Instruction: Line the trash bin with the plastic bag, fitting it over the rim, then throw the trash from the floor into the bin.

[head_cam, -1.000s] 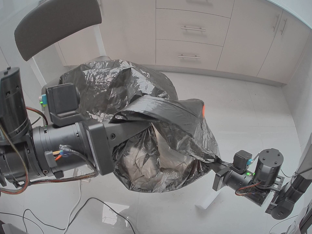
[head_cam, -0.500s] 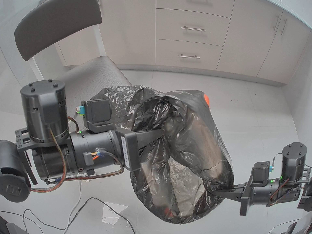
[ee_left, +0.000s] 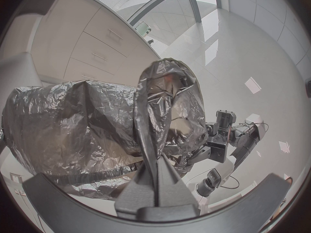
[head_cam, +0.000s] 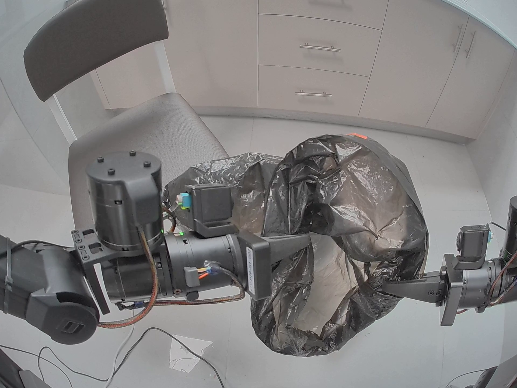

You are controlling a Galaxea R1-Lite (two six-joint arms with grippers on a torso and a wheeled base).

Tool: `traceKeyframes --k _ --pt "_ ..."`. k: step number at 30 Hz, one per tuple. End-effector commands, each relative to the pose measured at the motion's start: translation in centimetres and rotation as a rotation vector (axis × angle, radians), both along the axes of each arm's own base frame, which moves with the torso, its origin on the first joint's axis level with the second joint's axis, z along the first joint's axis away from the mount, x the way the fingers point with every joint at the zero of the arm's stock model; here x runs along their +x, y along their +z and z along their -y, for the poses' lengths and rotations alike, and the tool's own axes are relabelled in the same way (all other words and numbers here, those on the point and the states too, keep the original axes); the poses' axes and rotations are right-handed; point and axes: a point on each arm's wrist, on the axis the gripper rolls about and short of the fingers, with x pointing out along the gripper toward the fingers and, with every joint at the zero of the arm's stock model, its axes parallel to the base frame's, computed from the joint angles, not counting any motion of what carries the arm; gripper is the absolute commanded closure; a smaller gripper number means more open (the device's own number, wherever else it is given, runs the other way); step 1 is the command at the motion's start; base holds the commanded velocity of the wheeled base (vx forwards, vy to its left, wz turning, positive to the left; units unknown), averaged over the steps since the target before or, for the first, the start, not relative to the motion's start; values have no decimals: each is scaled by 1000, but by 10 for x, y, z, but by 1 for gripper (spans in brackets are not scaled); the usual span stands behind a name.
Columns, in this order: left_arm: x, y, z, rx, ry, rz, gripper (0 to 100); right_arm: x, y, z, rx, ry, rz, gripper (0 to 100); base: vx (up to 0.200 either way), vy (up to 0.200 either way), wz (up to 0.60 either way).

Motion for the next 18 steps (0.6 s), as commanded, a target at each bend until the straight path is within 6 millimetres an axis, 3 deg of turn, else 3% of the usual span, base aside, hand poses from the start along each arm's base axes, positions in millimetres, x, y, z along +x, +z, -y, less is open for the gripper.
traceKeyframes --k 1,11,18 --pt "2 -13 13 17 -32 -26 100 -2 2 2 8 -1 12 100 0 0 0" --pt "-17 -12 37 12 -118 -19 100 -6 13 15 27 -90 71 100 0 0 0" --pt "-10 -17 41 23 -81 -20 100 0 19 16 4 -221 104 100 0 0 0"
